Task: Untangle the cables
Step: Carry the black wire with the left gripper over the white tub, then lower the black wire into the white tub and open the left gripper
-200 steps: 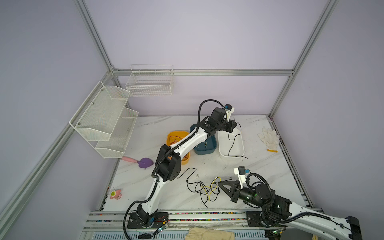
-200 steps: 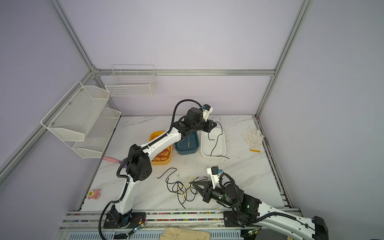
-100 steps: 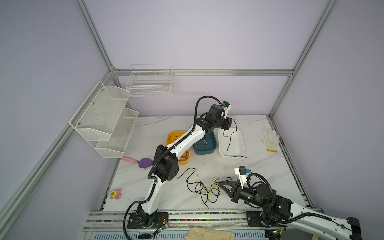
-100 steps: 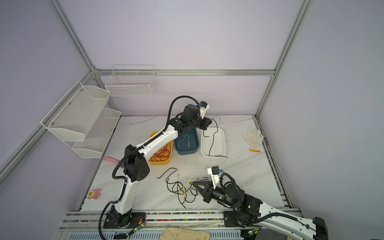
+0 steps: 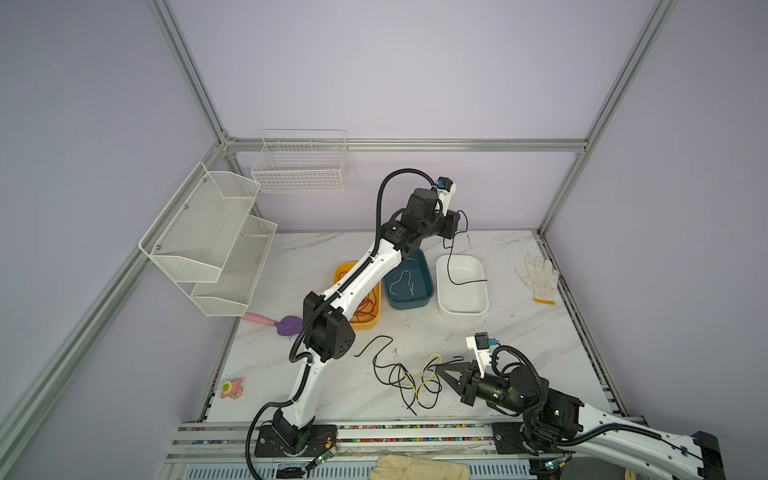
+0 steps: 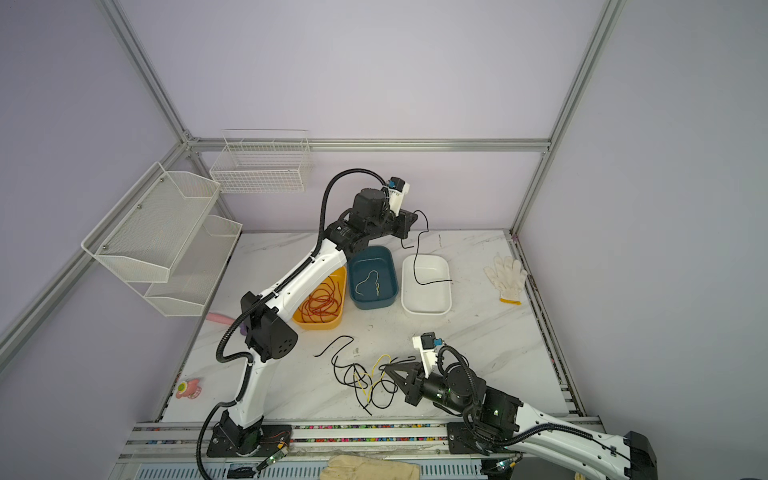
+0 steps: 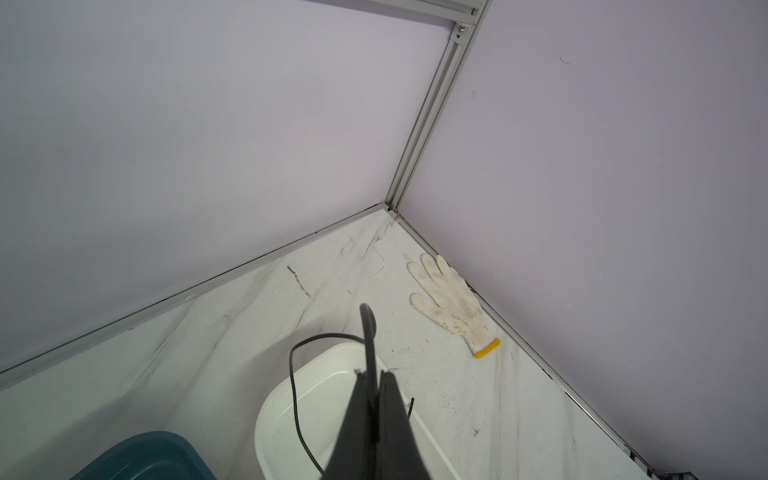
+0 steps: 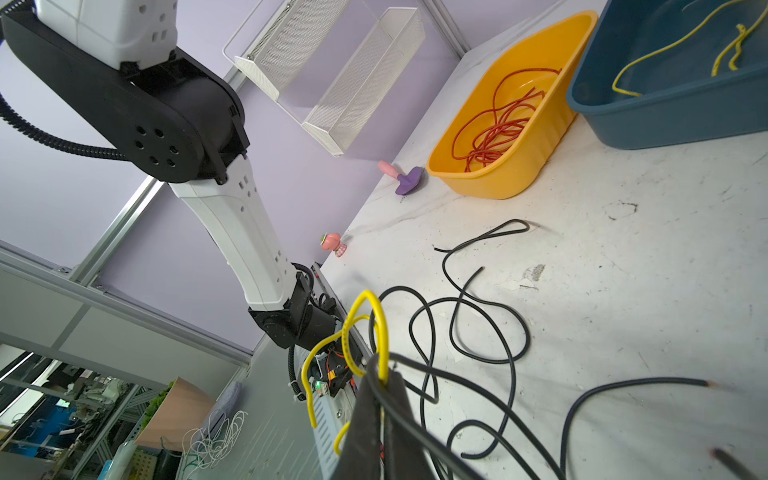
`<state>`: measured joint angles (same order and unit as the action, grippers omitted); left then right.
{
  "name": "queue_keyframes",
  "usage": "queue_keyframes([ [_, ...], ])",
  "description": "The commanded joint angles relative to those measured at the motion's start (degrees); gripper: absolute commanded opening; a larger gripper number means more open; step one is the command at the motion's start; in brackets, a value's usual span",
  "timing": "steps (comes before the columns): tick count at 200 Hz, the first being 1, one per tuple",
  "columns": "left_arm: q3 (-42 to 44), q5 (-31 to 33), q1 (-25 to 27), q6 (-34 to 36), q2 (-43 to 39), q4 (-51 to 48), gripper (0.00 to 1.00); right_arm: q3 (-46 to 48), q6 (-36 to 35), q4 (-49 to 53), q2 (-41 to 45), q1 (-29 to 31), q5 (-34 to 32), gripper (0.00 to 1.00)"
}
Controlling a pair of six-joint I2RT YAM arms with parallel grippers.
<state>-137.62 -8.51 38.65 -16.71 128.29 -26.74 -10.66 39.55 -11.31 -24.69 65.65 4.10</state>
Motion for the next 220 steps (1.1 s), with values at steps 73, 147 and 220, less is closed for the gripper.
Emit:
queue_keyframes([
  [73, 9.46, -1.54, 2.62, -0.05, 0.71, 2.77, 0.00, -1.43, -0.09, 0.02, 2.08, 0.27, 0.03, 0.00],
  [147, 15.91, -1.72, 3.49, -2.96, 1.99, 4.07, 0.00, -3.30, 0.34, 3.02, 6.13, 0.27, -0.27, 0.00],
  [220, 11.52, 2.92, 3.80, -2.12, 6.45, -2.65, 0.00, -6.33, 1.27, 5.71, 6.27, 0.26, -1.72, 0.00],
])
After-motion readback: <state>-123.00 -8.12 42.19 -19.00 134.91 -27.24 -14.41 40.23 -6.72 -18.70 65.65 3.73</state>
